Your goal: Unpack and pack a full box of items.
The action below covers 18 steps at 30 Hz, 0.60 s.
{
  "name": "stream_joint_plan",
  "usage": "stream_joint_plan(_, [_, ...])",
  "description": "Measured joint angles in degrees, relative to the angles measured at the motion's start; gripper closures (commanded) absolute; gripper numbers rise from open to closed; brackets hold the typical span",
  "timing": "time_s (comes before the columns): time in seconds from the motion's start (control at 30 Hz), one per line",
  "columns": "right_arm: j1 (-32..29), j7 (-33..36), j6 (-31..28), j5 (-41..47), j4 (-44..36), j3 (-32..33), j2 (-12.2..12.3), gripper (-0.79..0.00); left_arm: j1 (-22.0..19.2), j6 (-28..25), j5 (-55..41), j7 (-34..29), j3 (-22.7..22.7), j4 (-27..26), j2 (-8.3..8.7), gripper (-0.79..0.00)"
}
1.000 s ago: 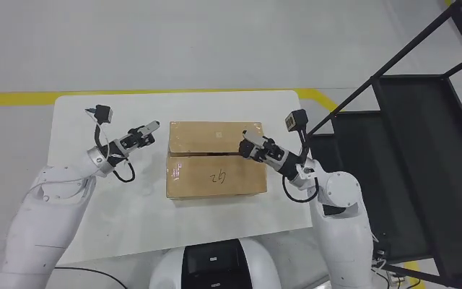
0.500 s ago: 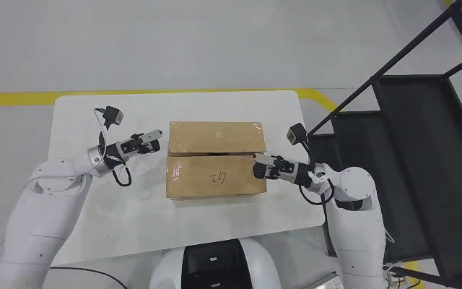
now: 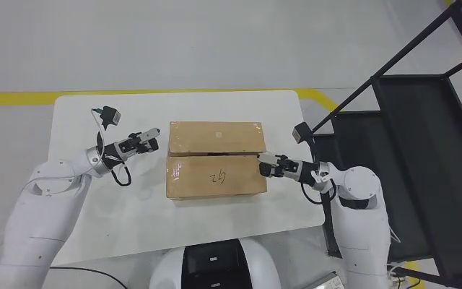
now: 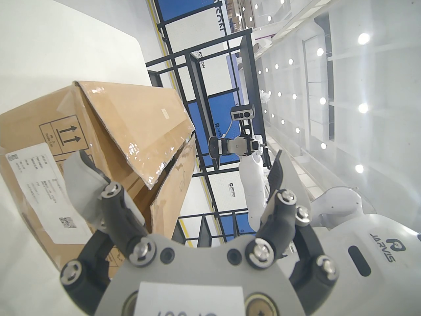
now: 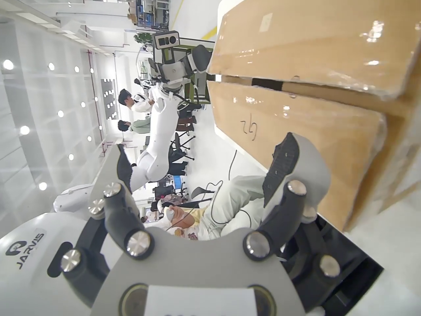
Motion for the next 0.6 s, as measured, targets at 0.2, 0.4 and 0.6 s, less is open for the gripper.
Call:
stream_joint_plan(0.2, [0.27, 0.96, -1.00, -1.78, 4.32, 3.53, 1.54, -0.785, 0.68, 0.09, 0.31, 1.58, -0.78, -0.04, 0.03, -0.785])
stream_joint_plan(0.4, [1.25, -1.79, -3.53, -0.32, 7.43, 0.73, 2.04, -0.785, 0.66, 0.08, 0.32, 1.54, -0.76, -0.04, 0.04, -0.785])
stream_joint_plan(0.6, [2.53, -3.48, -6.75, 1.86, 11.07, -2.01, 2.49, -0.785, 0.66, 0.08, 0.32, 1.54, -0.76, -0.04, 0.04, -0.785])
